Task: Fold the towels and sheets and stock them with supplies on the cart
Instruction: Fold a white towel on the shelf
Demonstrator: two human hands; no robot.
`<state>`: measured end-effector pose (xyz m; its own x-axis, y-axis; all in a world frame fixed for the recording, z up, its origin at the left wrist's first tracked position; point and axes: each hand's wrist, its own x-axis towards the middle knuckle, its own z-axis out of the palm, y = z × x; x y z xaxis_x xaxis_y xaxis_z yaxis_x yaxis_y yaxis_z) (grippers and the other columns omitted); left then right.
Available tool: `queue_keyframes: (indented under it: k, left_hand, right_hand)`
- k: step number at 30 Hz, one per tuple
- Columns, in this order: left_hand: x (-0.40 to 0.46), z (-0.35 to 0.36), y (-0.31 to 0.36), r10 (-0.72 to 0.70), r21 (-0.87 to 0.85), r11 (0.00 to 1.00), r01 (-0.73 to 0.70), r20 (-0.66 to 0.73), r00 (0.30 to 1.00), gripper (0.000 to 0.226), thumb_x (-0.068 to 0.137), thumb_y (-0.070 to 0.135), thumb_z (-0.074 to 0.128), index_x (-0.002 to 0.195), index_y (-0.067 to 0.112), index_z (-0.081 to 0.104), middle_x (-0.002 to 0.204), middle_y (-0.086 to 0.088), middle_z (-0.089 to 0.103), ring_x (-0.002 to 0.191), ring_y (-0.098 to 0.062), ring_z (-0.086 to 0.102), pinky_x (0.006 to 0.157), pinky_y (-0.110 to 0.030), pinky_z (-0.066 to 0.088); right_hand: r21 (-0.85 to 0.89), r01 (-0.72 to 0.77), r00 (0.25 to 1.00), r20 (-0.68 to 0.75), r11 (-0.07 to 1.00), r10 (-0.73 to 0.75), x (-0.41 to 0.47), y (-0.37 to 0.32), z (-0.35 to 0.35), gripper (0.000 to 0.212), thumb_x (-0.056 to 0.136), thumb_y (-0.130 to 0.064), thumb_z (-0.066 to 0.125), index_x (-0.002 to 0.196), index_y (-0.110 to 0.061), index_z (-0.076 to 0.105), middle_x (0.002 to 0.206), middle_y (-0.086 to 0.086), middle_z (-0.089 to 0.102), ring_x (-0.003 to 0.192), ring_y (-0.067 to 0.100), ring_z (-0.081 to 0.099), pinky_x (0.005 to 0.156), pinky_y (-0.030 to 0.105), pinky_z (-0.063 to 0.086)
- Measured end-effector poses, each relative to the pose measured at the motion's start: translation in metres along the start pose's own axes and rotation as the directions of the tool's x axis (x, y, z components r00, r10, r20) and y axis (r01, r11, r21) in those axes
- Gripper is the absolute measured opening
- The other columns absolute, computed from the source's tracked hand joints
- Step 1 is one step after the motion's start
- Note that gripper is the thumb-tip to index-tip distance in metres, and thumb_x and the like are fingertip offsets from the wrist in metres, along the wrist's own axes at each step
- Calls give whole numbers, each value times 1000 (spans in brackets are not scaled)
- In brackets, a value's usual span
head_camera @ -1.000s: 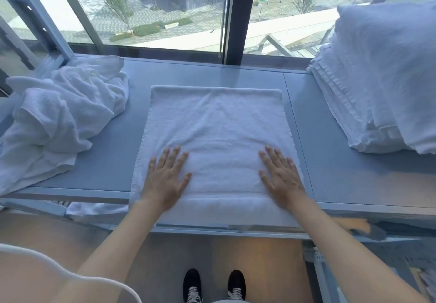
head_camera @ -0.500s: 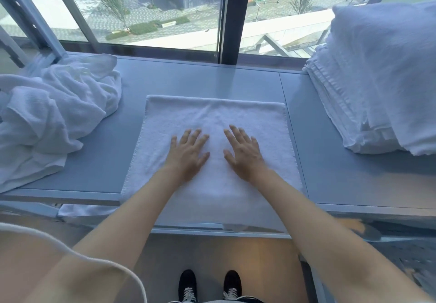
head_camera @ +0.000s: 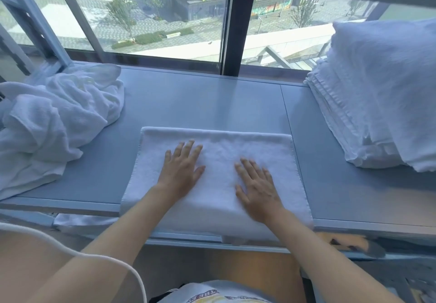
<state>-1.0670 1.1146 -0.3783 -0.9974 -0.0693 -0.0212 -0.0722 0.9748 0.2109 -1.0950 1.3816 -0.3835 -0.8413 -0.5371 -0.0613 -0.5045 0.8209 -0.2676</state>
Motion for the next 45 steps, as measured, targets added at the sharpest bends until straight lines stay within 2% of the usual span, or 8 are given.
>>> queue_keyframes:
  k: [3, 7, 13, 20, 24, 27, 37, 45]
  left_hand:
    - [30, 2, -10, -39, -11, 999, 40, 49, 998, 72, 103, 57, 35, 164, 26, 13, 173, 1, 3, 159, -24, 1, 124, -58, 8]
    - [54, 0, -17, 58, 0, 998, -58, 100, 993, 78, 97, 65, 41, 163, 30, 18, 173, 3, 7, 159, -20, 4, 124, -60, 11]
    - [53, -1, -74, -179, -27, 983, 179, -10, 984, 72, 100, 65, 32, 163, 32, 17, 172, 2, 9, 159, -21, 4, 127, -49, 4]
    - [49, -6, -68, -191, -1, 982, 191, 33, 981, 71, 103, 59, 31, 164, 28, 13, 173, -1, 5, 159, -24, 1, 127, -50, 1]
    - [28, -20, -41, -24, -3, 1000, 24, -78, 997, 66, 104, 50, 38, 162, 21, 24, 172, -3, 14, 159, -27, 8, 124, -60, 12]
    - [-8, -7, -12, 155, -25, 988, -154, 44, 987, 71, 99, 65, 21, 163, 31, 19, 173, 4, 6, 159, -22, 3, 123, -58, 12]
    - [-57, 14, 4, 136, 59, 987, -147, 167, 977, 73, 98, 70, 7, 162, 39, -11, 169, 11, -23, 155, -16, -24, 126, -54, -6]
    - [-108, 27, 8, 178, 47, 982, -184, 103, 979, 68, 105, 67, 15, 163, 37, -6, 171, 9, -13, 158, -17, -15, 124, -52, -5]
  right_hand:
    - [-7, 31, 1000, 0, 999, -31, 37, -14, -5, 68, 101, -39, 44, 163, -22, 22, 173, -4, 7, 159, 19, 4, 126, 51, 7]
    - [3, 21, 998, 63, 1000, -21, 96, -22, -13, 66, 105, -40, 44, 164, -26, 19, 173, -5, 6, 159, 17, 4, 127, 47, 5]
    - [-17, -184, 983, 7, 983, 185, 98, 53, -36, 62, 107, -44, 37, 164, -28, 18, 173, -4, 10, 159, 15, 6, 127, 40, 5]
    - [-59, -179, 984, -1, 982, 180, 78, 96, -47, 60, 109, -37, 38, 164, -21, 20, 173, 1, 11, 159, 18, 8, 127, 37, 3]
    - [-17, 6, 997, -76, 1000, -7, 60, 62, -47, 58, 108, -36, 40, 162, -20, 28, 172, -5, 12, 159, 17, 10, 126, 45, 10]
    - [78, 144, 989, 31, 986, -147, 24, 33, -24, 63, 104, -54, 27, 163, -33, 21, 172, -16, 3, 158, 7, -1, 127, 41, 4]
    - [-61, 115, 991, 81, 991, -110, -19, 22, -1, 62, 107, -50, 24, 165, -36, 5, 171, -17, -9, 157, 8, -11, 128, 44, 0]
    - [-70, 109, 994, 30, 992, -107, -71, 12, 18, 60, 110, -51, 20, 165, -34, -1, 172, -14, -8, 159, 12, -8, 125, 43, -2]
